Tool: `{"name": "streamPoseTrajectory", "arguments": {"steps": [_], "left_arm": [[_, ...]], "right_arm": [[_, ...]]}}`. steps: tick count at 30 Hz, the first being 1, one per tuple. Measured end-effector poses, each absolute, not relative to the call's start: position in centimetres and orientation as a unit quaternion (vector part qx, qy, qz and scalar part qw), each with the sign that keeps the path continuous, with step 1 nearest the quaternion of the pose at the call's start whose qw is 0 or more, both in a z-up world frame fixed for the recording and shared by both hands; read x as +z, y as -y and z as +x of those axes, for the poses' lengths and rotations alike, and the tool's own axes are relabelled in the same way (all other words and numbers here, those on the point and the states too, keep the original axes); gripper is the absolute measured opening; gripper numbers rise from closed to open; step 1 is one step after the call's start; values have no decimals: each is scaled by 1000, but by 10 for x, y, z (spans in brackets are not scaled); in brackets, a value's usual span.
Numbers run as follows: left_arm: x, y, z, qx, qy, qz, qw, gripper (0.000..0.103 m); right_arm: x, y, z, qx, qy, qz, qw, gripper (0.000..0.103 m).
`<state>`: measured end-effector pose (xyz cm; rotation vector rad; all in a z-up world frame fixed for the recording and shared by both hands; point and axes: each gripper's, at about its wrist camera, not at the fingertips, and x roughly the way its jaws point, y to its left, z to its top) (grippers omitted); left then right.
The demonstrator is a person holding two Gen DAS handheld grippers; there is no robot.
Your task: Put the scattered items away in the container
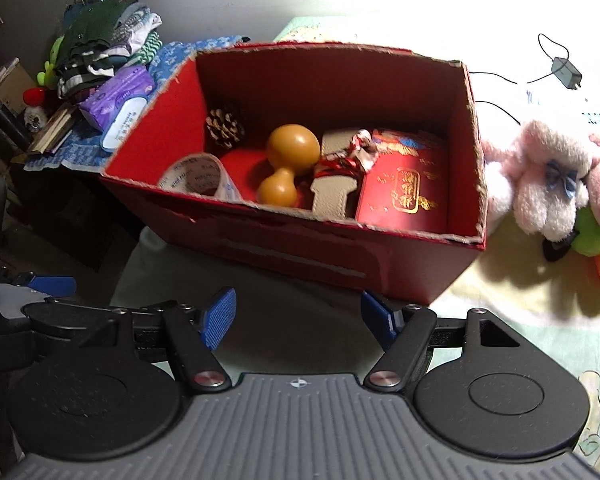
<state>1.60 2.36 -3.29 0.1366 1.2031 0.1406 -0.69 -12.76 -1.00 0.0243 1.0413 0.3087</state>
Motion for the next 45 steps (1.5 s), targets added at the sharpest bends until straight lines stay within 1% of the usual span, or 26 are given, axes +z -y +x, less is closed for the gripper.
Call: {"name": "streamPoseTrajectory", "arguments": {"steps": [11, 19, 27, 36, 45], "left_arm": [[9, -22, 45, 26, -538, 68, 840, 101], [18, -2, 71, -1, -523, 86, 848, 101], [5, 8, 93, -24, -529, 89, 844, 101], [-5, 6, 114, -26, -525, 78, 847, 101], [-20, 9, 136, -21, -546, 81, 834, 101]], "right_arm": [[29, 130, 5, 127, -457, 12, 880, 72], [35, 143, 27, 85, -446, 21, 891, 72], [24, 152, 49, 52, -460, 35, 886, 72], [11, 149, 75, 28, -472, 21, 881, 72], [-2, 149, 95, 22, -487, 22, 873, 72]]}}
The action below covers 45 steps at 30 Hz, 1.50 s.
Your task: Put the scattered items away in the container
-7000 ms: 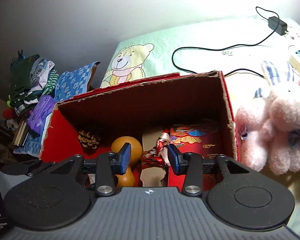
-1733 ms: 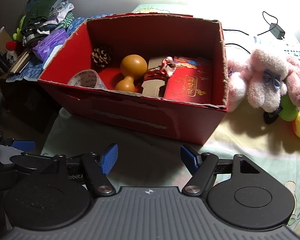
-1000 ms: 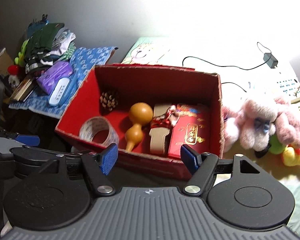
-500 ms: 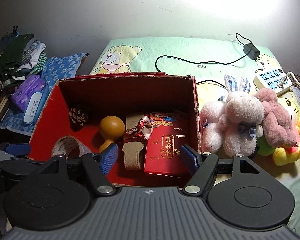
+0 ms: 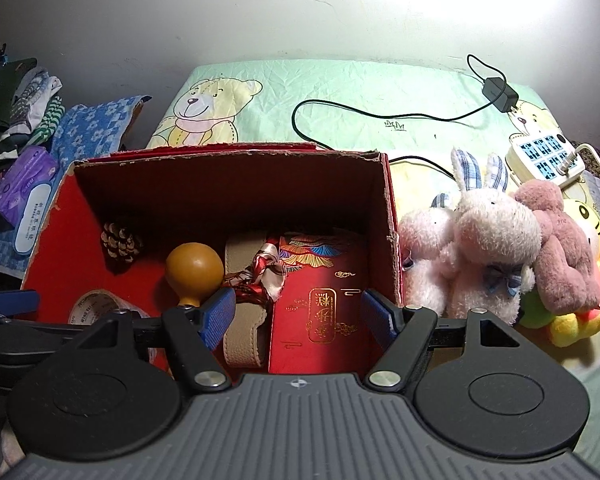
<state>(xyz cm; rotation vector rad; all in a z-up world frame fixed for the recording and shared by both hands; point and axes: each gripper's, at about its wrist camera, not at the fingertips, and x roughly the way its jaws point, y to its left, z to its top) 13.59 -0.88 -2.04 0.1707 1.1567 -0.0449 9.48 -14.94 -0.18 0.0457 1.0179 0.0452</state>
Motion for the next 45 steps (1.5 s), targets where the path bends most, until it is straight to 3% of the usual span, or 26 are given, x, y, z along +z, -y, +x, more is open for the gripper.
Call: {"name": "streamPoseTrajectory", "arguments": {"steps": [45], "left_arm": [[-45, 10, 147, -41, -555, 83, 827, 99]], "right_arm": [[-26, 151, 104, 4, -524, 37, 851, 72]]}}
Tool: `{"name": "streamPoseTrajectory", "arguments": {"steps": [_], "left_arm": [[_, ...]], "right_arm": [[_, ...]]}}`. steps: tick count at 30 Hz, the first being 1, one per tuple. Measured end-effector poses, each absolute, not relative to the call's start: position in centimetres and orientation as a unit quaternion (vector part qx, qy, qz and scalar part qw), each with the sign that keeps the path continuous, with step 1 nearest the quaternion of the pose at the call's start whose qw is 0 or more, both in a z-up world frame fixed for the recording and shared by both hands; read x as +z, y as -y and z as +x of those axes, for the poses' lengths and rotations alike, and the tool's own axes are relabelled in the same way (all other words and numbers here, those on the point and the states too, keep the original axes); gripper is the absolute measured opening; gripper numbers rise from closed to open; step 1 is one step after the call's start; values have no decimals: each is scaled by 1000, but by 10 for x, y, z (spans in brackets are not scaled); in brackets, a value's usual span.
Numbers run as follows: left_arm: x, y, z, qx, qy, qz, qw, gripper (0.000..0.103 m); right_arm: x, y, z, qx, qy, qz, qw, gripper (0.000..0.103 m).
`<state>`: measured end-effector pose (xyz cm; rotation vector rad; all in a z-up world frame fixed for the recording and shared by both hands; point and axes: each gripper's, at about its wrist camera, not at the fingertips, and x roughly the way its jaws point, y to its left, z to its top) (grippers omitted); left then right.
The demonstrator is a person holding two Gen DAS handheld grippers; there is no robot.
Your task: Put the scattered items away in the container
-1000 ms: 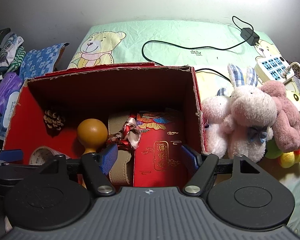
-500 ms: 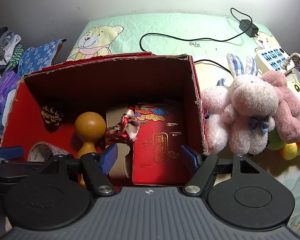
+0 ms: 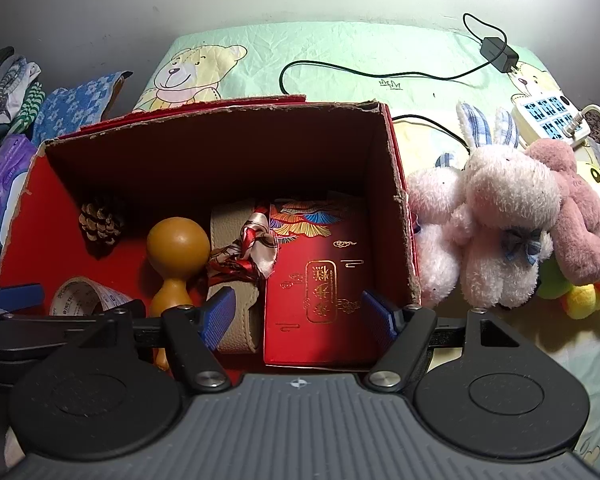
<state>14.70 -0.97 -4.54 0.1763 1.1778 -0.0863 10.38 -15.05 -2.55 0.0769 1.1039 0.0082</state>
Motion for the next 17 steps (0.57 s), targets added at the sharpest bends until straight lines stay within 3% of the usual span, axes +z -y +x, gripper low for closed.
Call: {"name": "streamPoseTrajectory", "arguments": {"steps": [17], "left_arm": [[-48, 11, 148, -53, -549, 76, 831, 95]], "right_arm": [[-26, 151, 105, 6, -522, 43, 852, 72]]}}
